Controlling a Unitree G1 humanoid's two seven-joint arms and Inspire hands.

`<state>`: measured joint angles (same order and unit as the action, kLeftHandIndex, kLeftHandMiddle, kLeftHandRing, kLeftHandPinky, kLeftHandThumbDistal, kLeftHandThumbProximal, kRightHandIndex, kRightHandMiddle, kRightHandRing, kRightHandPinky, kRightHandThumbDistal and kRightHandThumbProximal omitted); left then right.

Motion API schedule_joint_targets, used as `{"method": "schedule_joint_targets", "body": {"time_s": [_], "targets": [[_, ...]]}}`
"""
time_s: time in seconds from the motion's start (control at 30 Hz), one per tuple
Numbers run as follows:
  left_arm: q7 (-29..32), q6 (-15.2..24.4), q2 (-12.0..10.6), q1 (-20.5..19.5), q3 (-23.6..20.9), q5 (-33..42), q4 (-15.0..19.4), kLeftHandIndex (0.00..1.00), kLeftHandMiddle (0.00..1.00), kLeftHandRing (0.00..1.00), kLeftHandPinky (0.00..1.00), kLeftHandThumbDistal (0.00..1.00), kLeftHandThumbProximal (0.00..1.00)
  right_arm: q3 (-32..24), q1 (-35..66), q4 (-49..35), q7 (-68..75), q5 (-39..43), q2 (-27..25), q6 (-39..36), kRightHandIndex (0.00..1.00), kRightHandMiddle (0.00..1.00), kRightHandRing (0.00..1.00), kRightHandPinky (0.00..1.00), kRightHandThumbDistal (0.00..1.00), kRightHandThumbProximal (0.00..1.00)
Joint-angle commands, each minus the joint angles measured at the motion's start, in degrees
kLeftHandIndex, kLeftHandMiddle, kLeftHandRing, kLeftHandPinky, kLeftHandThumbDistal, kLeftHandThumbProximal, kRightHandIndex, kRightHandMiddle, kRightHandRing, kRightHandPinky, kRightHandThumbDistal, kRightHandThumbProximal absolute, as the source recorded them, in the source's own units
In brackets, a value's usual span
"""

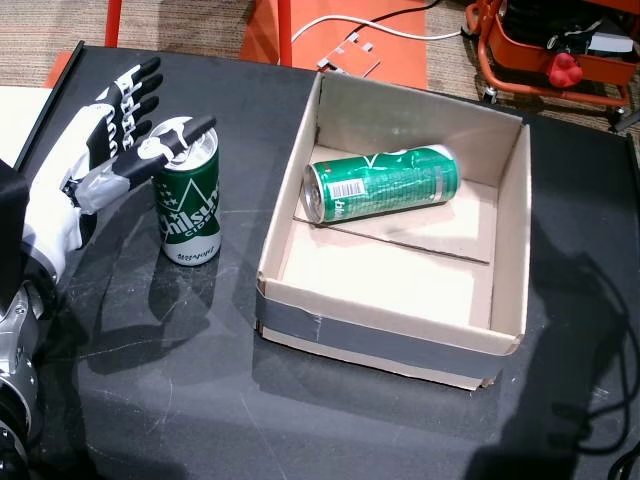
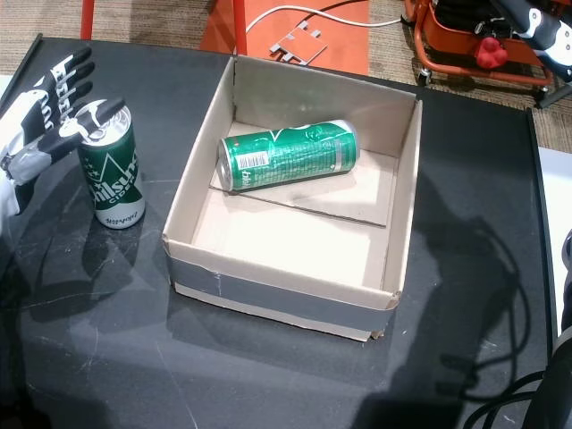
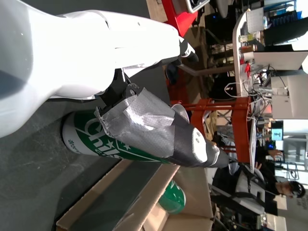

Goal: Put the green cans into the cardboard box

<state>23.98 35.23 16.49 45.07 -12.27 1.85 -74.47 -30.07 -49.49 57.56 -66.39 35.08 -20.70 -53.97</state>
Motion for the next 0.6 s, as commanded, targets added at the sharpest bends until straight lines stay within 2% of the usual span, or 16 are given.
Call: {"method": "schedule_joint_targets", "body": {"time_s": [0.0,0.27,0.43,0.57], "targets": [[-1.3,0.4,0.5,-0.4,1.2,-1.9,-0.5,1.0,1.0,1.0,1.0,1.0,0.45,-0.1,0.3,0.6,0.6,-0.6,-0.9,-0.8,0.98,0.94,0.91,1.0,1.0,0.7],[-2.4,-0.3,-0.3,-0.4,2.1,-2.9,-0.7,1.0,1.0,1.0,1.0,1.0,0.41,0.2,0.5,0.4,1.3,-0.9,-0.7,-0.4,1.0,0.94,0.92,1.0,1.0,0.69],[-5.8,-1.3,-1.7,0.6,5.8,-6.9,-1.1,1.0,1.0,1.0,1.0,1.0,0.48,-0.1,-0.3,1.9,-0.2,-0.8,-1.0,-0.8,1.0,0.95,0.92,1.0,1.0,0.71],[-5.3,-0.9,-3.0,1.4,8.2,-8.9,-1.4,1.0,1.0,1.0,1.0,1.0,0.48,0.1,0.3,0.7,1.6,-1.2,-0.5,-1.1,0.98,0.94,0.92,1.0,1.0,0.67]]}}
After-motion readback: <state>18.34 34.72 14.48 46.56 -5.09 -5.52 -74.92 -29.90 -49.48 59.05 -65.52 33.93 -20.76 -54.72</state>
